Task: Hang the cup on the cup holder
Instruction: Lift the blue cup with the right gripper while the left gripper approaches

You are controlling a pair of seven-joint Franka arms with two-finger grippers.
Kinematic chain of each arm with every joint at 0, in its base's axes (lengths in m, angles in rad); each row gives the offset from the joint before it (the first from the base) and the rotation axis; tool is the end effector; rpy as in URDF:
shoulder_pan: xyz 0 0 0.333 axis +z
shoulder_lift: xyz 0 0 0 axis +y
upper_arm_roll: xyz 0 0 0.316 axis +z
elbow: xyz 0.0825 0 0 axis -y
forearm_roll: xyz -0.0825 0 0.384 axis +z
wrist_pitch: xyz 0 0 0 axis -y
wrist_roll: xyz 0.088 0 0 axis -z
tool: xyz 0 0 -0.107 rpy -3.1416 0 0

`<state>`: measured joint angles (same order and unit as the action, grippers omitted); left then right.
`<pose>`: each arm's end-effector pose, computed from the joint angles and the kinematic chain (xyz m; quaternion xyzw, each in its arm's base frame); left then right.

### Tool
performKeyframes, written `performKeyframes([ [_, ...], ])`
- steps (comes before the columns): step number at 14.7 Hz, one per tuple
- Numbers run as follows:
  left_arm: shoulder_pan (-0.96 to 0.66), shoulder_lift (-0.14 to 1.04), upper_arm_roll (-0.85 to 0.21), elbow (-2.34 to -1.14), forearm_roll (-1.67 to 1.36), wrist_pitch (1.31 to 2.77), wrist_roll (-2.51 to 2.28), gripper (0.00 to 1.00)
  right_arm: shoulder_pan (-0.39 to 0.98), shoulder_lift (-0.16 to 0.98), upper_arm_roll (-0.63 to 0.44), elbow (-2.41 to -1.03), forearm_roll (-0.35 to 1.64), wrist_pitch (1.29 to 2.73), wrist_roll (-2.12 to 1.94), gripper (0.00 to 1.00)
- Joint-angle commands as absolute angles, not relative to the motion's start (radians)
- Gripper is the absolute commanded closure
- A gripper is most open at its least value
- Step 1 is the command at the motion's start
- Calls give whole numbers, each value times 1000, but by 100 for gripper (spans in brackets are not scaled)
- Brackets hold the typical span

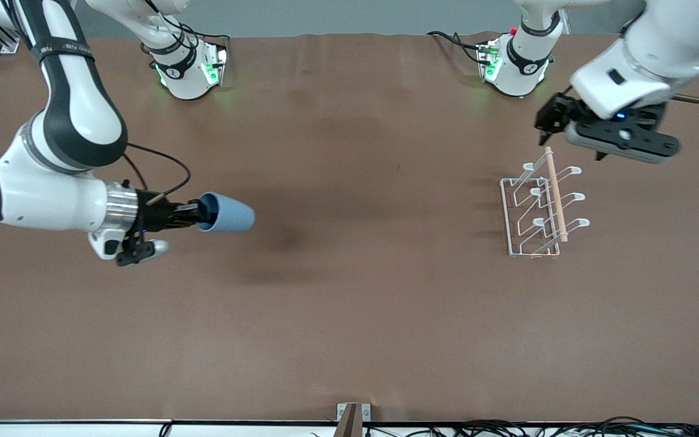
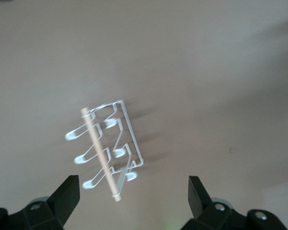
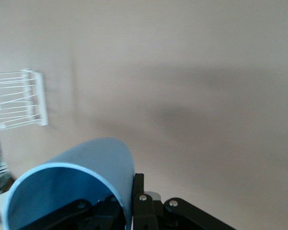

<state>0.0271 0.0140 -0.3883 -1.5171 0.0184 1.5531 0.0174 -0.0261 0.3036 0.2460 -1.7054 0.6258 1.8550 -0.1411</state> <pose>0.5227 -0.1936 0.6410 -0.9821 0.1878 -0.0125 0.0045 0.6101 0.1695 0.4244 -0.9417 -0.0600 0.0839 0.3201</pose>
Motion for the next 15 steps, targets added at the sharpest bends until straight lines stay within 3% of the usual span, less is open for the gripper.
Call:
performKeyframes([
  [1,31,75,-498,-1460,23,1600,40,0,23,282,250,-1721,811,1865,-132,100],
  [5,32,110,-627,-1453,9,1674,113,0,78,284,255,-1710,1004,1835,-135,100],
  [15,31,144,-781,-1456,-104,1822,339,0,207,304,253,-1654,1111,1809,-103,100],
])
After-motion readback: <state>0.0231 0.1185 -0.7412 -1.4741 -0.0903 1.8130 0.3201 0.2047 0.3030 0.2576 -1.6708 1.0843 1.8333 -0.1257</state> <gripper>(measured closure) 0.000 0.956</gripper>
